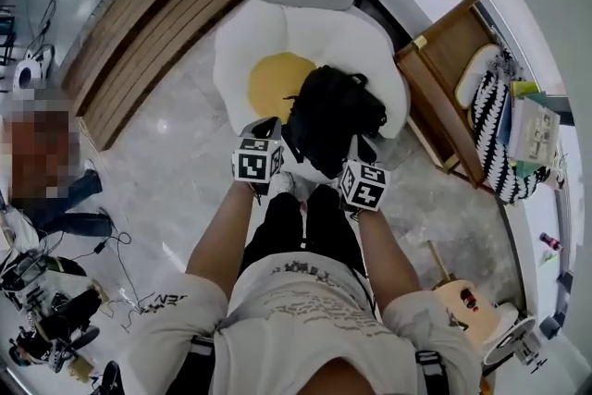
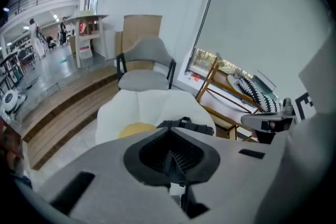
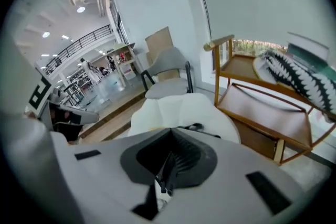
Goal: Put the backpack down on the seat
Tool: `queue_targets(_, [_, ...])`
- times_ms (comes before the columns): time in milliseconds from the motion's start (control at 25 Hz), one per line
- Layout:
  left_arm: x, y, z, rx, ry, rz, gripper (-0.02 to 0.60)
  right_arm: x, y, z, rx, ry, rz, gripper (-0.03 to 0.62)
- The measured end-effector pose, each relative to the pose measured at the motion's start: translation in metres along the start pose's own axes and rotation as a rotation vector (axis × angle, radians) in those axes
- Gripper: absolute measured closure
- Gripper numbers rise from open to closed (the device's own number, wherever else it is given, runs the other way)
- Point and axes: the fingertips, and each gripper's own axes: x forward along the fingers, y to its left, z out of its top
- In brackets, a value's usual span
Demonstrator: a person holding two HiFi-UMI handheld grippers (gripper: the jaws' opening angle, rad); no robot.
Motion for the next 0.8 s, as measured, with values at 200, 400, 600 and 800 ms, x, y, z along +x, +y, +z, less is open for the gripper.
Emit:
queue_targets(200, [-0.069, -0.003, 0.059, 0.018, -0.157, 0.015, 0.557, -0.051, 0.043, 0.076, -0.065, -0.178, 0.011, 0.567])
queue_targets(400, [-0.137, 0.007, 0.127, 0.121, -0.33, 0.076, 0.557, -0.104, 0.091, 0.161, -0.17, -0.396, 0.023, 0.566])
queue_targets(600, [-0.211, 0.013, 0.182, 0.141, -0.491, 0.113, 0.557, -0.17, 0.124, 0.238, -0.18, -0.608, 0.031, 0.566])
queue_targets(800, [-0.278, 0.017, 0.23, 0.161, -0.643, 0.165, 0.557, -0.227, 0.144, 0.299, -0.188, -0.799, 0.066, 0.566])
